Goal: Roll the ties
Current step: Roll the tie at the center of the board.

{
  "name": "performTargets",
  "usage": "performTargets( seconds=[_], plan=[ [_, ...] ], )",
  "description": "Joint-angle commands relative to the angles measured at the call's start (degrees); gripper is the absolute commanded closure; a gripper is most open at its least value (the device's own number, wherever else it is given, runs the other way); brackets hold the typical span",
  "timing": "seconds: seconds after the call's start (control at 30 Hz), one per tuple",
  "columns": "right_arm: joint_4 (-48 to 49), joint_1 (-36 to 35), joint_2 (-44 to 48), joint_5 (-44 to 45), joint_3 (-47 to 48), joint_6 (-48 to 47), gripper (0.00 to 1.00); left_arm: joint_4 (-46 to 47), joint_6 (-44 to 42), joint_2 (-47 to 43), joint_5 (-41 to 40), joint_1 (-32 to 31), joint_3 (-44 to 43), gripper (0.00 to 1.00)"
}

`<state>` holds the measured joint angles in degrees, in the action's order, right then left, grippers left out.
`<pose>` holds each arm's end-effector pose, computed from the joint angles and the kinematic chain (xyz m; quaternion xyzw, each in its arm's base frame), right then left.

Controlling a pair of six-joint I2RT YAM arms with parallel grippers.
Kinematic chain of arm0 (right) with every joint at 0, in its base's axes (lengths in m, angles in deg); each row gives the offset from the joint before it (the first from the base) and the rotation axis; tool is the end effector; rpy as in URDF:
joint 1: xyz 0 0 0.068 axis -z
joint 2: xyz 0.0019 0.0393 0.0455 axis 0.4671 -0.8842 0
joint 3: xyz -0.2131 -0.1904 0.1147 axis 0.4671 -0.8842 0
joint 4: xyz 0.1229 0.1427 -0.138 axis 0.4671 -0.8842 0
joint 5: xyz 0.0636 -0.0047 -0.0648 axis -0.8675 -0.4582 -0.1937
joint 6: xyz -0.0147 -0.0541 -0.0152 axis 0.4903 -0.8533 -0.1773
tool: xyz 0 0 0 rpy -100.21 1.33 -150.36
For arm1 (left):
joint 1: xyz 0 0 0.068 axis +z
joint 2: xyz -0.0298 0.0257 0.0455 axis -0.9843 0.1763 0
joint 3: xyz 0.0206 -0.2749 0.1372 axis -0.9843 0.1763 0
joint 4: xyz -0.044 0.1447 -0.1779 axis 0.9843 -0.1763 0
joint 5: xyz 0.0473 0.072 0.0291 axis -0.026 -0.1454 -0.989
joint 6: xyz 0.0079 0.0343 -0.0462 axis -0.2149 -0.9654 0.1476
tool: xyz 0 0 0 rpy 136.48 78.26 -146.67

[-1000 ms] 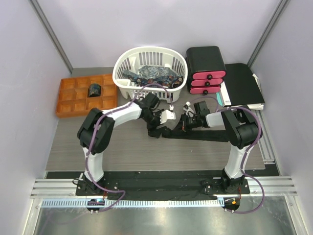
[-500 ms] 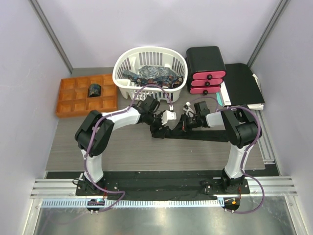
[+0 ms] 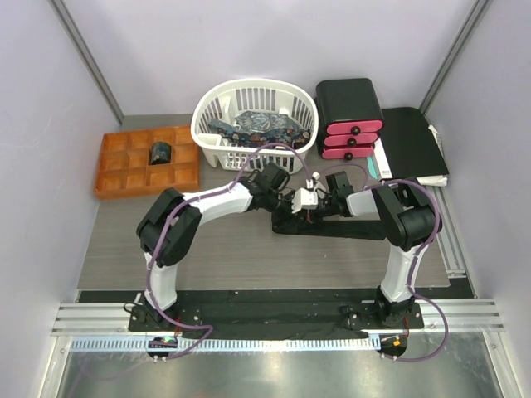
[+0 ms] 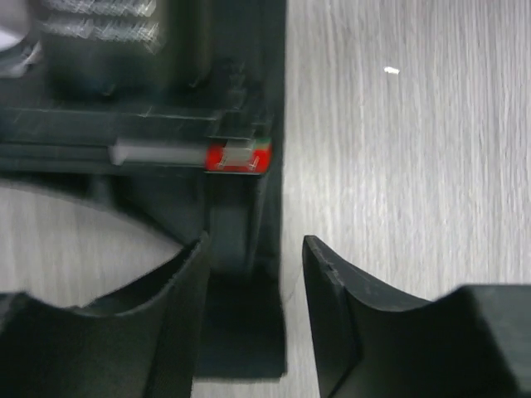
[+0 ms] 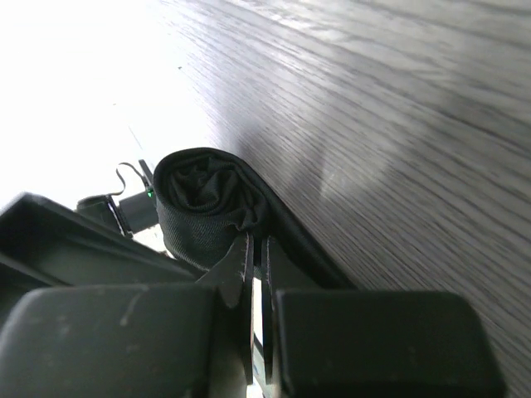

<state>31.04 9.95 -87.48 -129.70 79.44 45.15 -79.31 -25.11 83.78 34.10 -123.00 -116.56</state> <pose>0.3074 0.1328 0.1511 0.0069 0.8748 0.4810 0.0573 0.2740 -0.2907 0.2290 0.6361 0.6517 -0.3211 0.2596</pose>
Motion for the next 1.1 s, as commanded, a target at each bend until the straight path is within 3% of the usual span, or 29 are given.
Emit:
performTargets(
  seconds=[0.0,0.2,0.3,0.5,0.87,1.07],
  plan=[
    [0.3,-0.8,-1.7,8.7,-1.7,-0.5,0.99,0.0,1.3,3.4,-2.0,-2.0,-2.0,0.53],
    [-2.1,-0.9,-1.6,9.0,-1.3,-2.8,0.99,-2.2,0.3,-0.8,-1.9,1.9,0.8,0.43],
    [-2.6,-0.8,-1.6,9.1,-1.3,-3.8,0.99,-5.2,-4.4,-3.3,-1.2,4.6,2.4,0.38],
    [-2.6,-0.8,-1.9,9.2,-1.2,-4.2,0.99,-7.7,-8.1,-3.9,-0.9,5.4,4.8,0.36],
    [-2.6,-0.8,-2.7,9.1,-0.7,-3.8,0.99,-2.7,-5.8,-2.2,0.8,4.5,3.5,0.44],
    [-2.4,-0.8,-3.1,9.1,-0.6,-3.5,0.99,-1.4,-3.8,-2.0,1.0,3.7,2.7,0.64]
  ],
)
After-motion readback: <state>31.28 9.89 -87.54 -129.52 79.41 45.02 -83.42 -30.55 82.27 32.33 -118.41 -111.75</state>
